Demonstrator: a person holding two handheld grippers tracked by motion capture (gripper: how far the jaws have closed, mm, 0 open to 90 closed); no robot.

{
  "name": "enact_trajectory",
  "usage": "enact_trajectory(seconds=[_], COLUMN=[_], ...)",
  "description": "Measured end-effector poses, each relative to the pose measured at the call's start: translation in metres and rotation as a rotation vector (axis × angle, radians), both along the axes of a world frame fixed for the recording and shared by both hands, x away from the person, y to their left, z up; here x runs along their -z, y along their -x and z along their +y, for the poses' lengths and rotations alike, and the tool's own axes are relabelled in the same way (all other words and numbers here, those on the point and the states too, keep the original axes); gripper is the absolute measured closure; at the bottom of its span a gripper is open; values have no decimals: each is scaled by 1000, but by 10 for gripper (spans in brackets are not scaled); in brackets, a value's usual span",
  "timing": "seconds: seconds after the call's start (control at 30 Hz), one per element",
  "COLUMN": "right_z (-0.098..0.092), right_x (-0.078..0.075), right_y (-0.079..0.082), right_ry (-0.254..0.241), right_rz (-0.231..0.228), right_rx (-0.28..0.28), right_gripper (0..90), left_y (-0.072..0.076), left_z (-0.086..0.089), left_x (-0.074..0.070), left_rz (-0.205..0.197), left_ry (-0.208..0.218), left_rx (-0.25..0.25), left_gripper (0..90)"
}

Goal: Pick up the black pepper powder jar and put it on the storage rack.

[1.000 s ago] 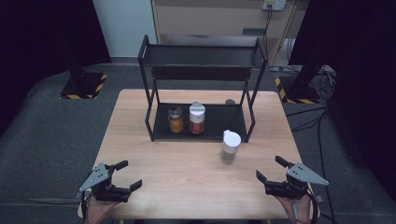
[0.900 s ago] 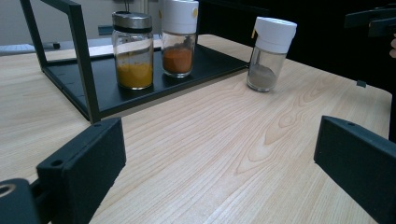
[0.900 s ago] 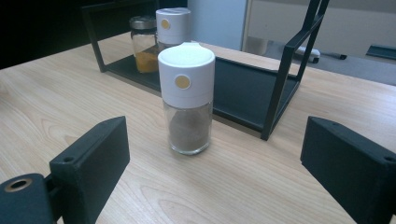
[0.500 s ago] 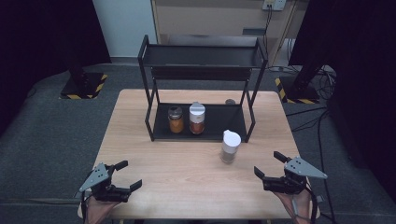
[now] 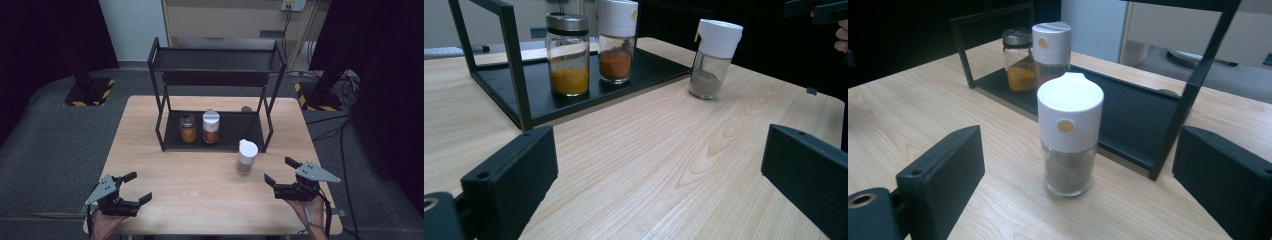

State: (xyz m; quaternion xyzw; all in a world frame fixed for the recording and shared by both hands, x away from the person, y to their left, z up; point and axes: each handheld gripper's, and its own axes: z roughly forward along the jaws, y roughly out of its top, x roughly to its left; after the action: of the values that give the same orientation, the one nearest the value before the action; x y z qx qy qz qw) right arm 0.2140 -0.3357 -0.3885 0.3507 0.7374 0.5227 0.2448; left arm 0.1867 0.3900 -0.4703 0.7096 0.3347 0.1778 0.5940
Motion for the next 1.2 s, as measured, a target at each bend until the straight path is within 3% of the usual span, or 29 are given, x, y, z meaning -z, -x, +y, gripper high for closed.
enact_trajectory(seconds=[0.37, 0.63, 1.2], right_z=[18, 34, 58], right_x=[-2, -3, 11], right_y=[-20, -43, -74], right_ry=[11, 21, 23], right_rz=[20, 51, 100], right_rx=[-24, -31, -14], right_gripper=[69, 71, 84], left_y=[0, 0, 0], left_z=[0, 0, 0], left_x=[0, 0, 0], left_rz=[0, 0, -1], left_ry=[-1, 0, 0], left_rx=[1, 2, 4], left_gripper=[10, 10, 10])
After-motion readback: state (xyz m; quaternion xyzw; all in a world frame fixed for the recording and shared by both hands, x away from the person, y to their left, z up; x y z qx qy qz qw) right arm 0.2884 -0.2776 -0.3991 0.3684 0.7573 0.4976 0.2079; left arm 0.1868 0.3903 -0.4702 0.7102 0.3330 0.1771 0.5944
